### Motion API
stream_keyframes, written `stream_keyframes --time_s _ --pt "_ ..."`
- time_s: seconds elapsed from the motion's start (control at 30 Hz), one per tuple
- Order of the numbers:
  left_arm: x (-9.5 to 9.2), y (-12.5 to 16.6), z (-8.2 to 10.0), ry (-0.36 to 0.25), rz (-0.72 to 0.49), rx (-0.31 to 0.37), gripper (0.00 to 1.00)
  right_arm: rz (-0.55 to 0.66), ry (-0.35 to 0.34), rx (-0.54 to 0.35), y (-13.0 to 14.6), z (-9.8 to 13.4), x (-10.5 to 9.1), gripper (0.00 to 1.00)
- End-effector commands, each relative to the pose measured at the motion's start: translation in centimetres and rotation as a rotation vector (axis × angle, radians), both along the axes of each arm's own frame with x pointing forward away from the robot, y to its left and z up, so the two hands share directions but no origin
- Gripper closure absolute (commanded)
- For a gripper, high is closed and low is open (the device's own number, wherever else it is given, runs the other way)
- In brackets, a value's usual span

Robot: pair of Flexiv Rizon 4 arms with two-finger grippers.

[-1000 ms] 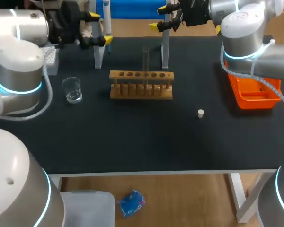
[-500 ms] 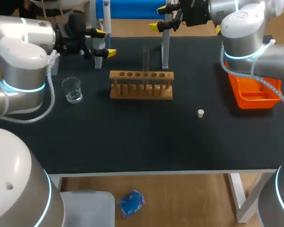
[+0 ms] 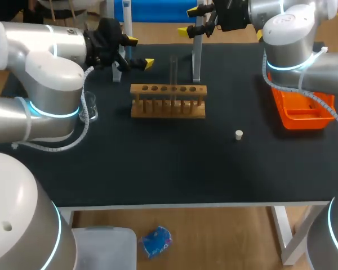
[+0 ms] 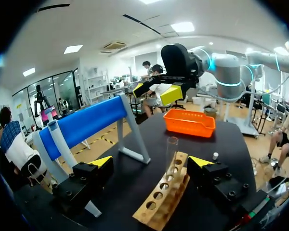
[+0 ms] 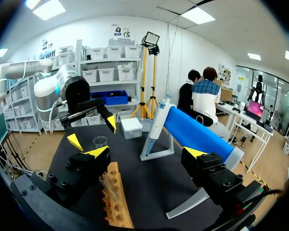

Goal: Invert the test tube, pick up the pipette, mount the tip to pipette, aspirate from beaker and dispense into the tube, eject the tip, return the pipette, and cap with the stopper.

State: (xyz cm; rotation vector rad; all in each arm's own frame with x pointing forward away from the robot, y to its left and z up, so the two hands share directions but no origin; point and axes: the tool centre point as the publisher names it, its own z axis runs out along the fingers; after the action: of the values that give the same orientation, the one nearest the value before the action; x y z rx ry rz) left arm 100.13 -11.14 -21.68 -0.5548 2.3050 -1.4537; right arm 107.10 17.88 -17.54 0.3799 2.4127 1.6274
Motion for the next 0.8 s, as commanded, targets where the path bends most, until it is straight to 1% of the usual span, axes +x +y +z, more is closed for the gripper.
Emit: stream_keyframes --time_s 0.03,0.67,0.7,0.8 --pt "-0.1 -0.2 -0.2 -0.005 0.006 -0.003 0.0 0.002 0.002 -0.003 -0.1 0.1 0.0 0.0" --pt "-0.1 -0.2 -0.2 -0.005 0.006 -0.003 0.0 0.002 0.002 -0.003 -0.1 0.1 0.0 0.0" --pt "-0.1 -0.2 -0.2 -0.005 0.006 -0.003 0.0 -0.008 -0.009 -0.024 -0.3 -0.1 0.0 0.0" --pt "-0.1 -0.2 -0.2 -0.005 0.006 -0.003 0.0 -0.02 0.003 -0.02 -2.9 -0.5 -1.7 0.0"
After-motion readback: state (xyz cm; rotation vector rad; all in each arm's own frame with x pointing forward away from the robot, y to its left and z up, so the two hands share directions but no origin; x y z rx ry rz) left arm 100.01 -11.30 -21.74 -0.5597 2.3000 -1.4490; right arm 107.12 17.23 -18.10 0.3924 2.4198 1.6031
